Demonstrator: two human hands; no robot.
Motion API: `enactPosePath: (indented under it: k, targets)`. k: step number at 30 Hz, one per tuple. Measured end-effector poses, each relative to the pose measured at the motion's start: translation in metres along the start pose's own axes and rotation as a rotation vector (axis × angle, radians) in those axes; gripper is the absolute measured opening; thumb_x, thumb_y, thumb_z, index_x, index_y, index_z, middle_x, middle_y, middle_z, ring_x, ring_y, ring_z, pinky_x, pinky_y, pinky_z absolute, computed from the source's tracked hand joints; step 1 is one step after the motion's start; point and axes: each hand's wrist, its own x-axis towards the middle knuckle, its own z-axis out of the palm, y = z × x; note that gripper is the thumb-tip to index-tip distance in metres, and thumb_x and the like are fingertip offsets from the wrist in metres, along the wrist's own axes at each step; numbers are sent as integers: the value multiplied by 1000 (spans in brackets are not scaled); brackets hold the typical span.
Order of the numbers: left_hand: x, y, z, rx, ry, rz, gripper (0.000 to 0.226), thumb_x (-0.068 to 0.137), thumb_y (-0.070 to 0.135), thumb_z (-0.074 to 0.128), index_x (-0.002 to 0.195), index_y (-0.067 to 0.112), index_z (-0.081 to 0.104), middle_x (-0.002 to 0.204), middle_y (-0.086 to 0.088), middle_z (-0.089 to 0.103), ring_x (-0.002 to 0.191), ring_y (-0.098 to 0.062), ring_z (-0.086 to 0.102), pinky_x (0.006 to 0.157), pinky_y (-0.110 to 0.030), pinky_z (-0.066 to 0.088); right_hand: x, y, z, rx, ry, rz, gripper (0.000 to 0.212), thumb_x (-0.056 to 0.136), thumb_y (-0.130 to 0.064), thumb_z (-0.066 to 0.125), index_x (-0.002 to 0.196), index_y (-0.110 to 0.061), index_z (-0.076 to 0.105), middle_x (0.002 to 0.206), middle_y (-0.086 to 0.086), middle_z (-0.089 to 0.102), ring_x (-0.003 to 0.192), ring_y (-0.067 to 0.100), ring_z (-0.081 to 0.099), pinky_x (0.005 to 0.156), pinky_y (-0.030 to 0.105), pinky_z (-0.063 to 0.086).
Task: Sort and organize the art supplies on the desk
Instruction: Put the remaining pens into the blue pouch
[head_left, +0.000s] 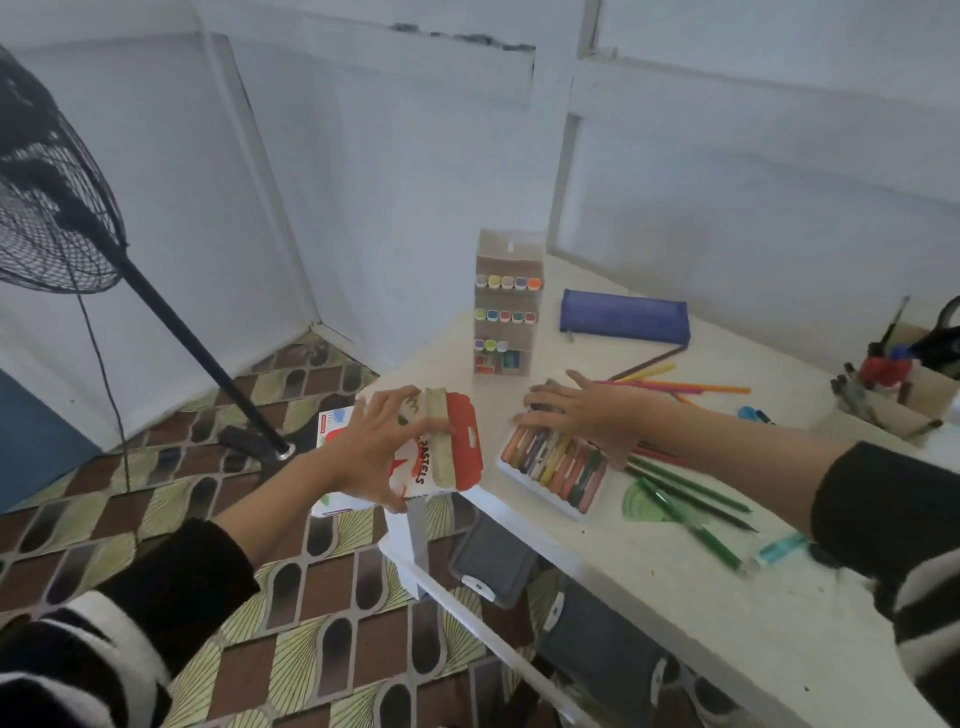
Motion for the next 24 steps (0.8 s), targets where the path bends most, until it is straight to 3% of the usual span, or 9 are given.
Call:
enactPosePath:
  k: [5, 11, 16, 24]
  targets:
    - [24, 17, -1, 43, -16, 58, 100, 57, 62, 69, 139, 54, 14, 151, 0, -3, 140, -29, -6, 113, -58, 4, -25, 4, 15, 169, 60, 78, 137, 52, -46, 85, 145, -32, -14, 153, 7, 9, 141, 29, 13, 112, 55, 19]
    - [62, 49, 0, 0, 13, 197, 104, 60, 60, 74, 128, 69, -4, 152, 1, -3, 140, -28, -6, 114, -56, 2, -47, 14, 30, 297, 88, 193, 134, 56, -55, 80, 142, -37, -20, 153, 8, 8, 141, 30, 11, 112, 57, 17]
    - [83, 67, 2, -78, 74, 262, 99, 62, 58, 74, 134, 57, 7, 151, 4, -4, 139, -22, -8, 115, -48, 7, -68, 25, 35, 346, 67, 274, 128, 60, -57, 77, 147, -34, -14, 151, 11, 11, 138, 31, 13, 111, 53, 20]
    - [111, 85, -4, -191, 67, 277, 100, 59, 60, 70, 130, 64, 2, 153, -2, 1, 142, -29, -2, 116, -53, 10, -79, 35, 31, 623, 53, 355, 117, 65, -57, 76, 146, -41, -7, 145, 6, 13, 134, 29, 13, 111, 56, 21]
